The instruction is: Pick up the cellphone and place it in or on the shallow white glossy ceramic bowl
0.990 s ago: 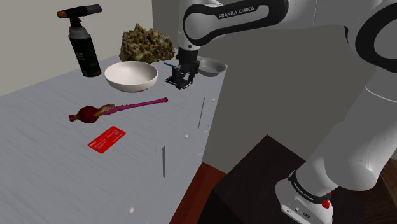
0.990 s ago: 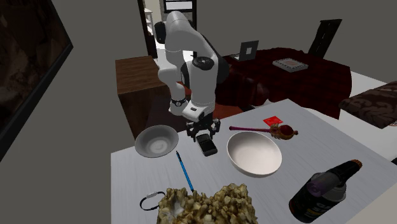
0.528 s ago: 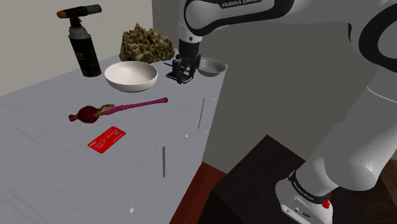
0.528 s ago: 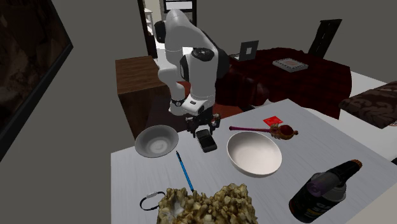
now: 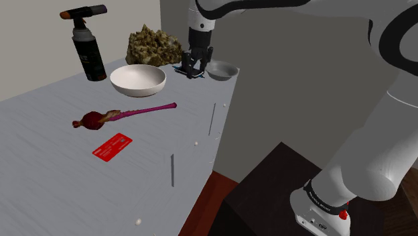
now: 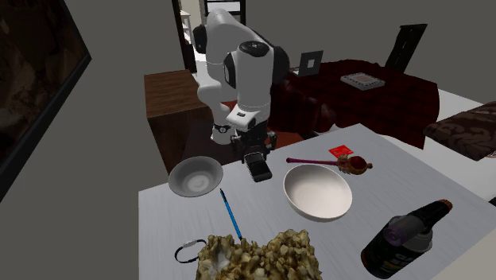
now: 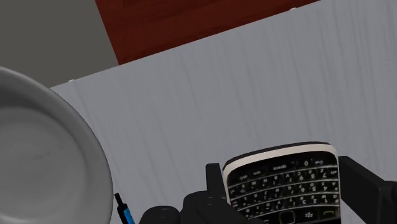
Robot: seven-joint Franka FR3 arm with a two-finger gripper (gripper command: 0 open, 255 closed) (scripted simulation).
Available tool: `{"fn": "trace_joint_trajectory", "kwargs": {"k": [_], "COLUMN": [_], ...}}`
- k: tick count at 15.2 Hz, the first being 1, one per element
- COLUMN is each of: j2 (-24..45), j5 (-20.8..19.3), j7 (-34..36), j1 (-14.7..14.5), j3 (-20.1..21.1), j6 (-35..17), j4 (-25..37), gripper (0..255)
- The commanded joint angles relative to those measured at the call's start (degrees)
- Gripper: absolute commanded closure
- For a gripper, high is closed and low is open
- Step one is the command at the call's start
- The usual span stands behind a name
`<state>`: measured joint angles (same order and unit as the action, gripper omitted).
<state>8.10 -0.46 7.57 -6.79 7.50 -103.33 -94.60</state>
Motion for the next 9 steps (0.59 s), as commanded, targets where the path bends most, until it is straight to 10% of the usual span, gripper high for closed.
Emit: {"fn": "trace_joint_trajectory", "kwargs": {"k": [1,9], "j2": [-0.1,0.5], "j5": [0.0,-0.1], "j7": [0.1,0.2], "j1": [0.0,-0.1], "j3": [0.0,0.1], "j6": [1.5,7.8], "j4": [1.4,8.4], "gripper": [255,255]}}
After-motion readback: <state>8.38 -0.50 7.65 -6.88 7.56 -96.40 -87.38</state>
